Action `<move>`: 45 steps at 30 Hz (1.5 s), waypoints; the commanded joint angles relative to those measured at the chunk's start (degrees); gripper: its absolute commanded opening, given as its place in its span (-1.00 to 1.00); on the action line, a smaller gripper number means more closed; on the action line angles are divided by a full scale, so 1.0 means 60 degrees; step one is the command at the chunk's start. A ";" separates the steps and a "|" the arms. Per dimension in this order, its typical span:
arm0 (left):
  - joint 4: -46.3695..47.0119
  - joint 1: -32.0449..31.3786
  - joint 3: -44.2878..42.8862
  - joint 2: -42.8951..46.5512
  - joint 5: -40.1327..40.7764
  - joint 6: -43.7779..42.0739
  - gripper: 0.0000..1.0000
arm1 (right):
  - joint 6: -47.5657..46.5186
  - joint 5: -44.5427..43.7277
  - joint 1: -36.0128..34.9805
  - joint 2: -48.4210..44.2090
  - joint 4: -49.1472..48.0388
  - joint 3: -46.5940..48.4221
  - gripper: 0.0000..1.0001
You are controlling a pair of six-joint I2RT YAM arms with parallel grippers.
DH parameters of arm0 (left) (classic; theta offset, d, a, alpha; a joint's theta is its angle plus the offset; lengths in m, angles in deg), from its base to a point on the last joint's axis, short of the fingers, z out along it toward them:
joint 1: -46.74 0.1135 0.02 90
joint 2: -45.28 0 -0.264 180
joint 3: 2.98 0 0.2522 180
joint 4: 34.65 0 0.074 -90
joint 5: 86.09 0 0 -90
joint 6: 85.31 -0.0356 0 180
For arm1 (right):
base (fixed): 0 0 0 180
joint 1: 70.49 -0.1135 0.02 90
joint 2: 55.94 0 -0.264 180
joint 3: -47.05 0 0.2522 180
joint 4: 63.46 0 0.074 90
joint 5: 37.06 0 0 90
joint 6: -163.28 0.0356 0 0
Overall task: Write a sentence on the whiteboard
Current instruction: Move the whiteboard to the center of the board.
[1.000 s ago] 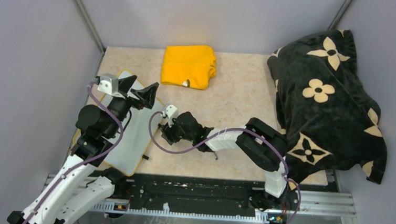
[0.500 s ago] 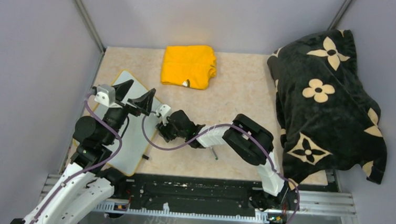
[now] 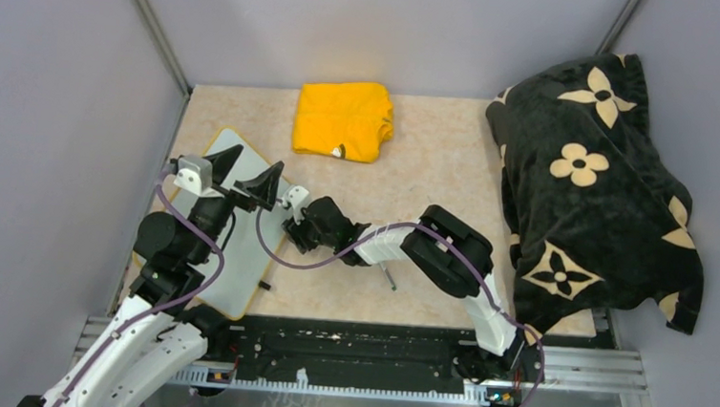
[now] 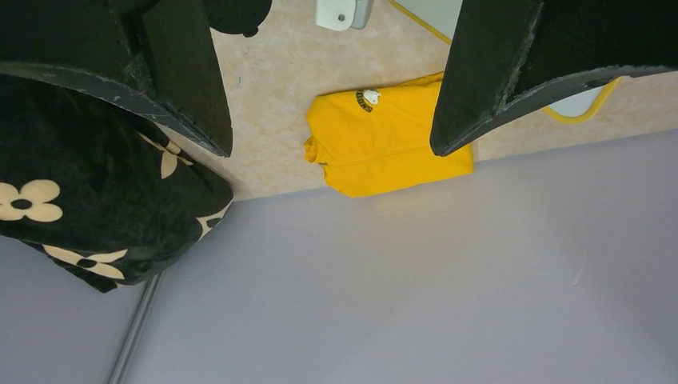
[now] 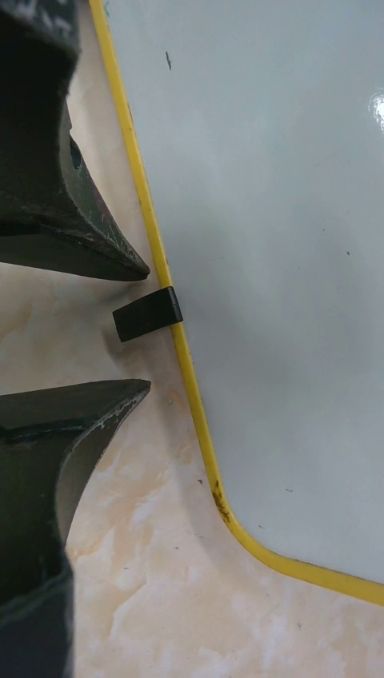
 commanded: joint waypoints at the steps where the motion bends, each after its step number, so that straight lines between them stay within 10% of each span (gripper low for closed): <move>1: 0.0329 -0.0084 0.0109 0.0095 0.0088 -0.0204 0.98 | -0.0100 0.0013 0.0035 0.0166 -0.0201 0.0506 -0.04; 12: 0.0424 -0.0229 0.0186 0.0129 0.0150 -0.0324 0.98 | -0.0100 -0.0007 0.0034 0.0284 -0.0208 0.0609 -0.33; 21: 0.0458 -0.0273 0.0227 0.0153 0.0222 -0.0395 0.98 | -0.0100 -0.0410 0.0024 0.0110 -0.0396 0.0247 -1.00; 45: 0.0412 -0.0361 0.0292 0.0135 0.0318 -0.0428 0.98 | 0.0441 -0.3188 0.0290 -0.1614 -0.0922 -0.2288 -1.00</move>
